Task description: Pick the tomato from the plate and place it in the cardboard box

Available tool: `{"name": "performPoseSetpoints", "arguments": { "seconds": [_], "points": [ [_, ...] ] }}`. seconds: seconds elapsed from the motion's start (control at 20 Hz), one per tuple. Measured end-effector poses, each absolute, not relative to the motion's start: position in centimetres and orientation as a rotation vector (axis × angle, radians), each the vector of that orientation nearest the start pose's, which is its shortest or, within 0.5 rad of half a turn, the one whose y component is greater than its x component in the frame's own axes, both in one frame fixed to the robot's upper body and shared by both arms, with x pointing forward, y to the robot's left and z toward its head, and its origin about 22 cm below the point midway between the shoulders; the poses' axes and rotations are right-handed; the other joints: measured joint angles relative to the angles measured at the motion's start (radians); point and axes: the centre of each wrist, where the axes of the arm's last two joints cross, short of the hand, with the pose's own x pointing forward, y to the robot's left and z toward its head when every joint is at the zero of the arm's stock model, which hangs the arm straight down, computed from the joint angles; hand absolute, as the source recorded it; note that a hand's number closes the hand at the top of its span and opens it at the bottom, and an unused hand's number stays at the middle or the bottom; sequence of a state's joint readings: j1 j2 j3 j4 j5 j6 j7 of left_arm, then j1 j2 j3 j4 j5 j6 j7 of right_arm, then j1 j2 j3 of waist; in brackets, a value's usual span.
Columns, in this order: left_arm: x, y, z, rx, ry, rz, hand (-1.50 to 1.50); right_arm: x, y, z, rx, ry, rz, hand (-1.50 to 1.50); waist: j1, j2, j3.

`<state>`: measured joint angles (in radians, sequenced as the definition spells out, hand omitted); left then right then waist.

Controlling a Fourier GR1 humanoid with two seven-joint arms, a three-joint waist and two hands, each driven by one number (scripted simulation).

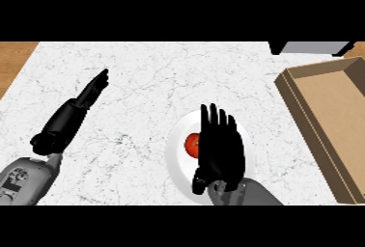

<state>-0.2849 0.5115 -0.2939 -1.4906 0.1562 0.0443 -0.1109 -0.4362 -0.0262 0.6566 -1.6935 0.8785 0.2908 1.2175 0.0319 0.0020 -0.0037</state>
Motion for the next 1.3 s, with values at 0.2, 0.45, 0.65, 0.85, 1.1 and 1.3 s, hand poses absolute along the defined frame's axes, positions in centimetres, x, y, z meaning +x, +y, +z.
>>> {"name": "performPoseSetpoints", "arguments": {
  "seconds": [0.2, 0.45, 0.65, 0.85, 1.1, 1.3],
  "points": [
    [29.6, 26.1, 6.5, 0.072, -1.752, -0.554, 0.00, 25.0, -3.9, 10.1, -0.917, -0.944, 1.052, -1.50, 0.002, -0.001, 0.000],
    [29.5, 26.2, 6.5, 0.080, -1.750, -0.550, 0.00, 26.3, -3.3, 9.4, -0.953, -0.907, 1.062, -1.50, -0.003, -0.003, 0.001],
    [29.6, 25.9, 6.5, 0.078, -1.750, -0.547, 0.00, 27.1, -2.9, 8.8, -0.967, -0.881, 1.077, -1.50, -0.004, -0.004, 0.001],
    [29.6, 26.4, 6.6, 0.080, -1.749, -0.545, 0.00, 27.3, -2.7, 7.6, -0.973, -0.845, 1.091, -1.50, -0.008, -0.005, 0.002],
    [30.0, 26.6, 6.8, 0.089, -1.747, -0.542, 0.00, 28.2, -2.6, 7.2, -0.988, -0.816, 1.085, -1.50, -0.014, -0.004, 0.002],
    [30.3, 26.9, 6.8, 0.085, -1.749, -0.540, 0.00, 28.5, -2.2, 6.7, -0.970, -0.803, 1.096, -1.50, -0.013, -0.002, 0.002]
  ]
}}
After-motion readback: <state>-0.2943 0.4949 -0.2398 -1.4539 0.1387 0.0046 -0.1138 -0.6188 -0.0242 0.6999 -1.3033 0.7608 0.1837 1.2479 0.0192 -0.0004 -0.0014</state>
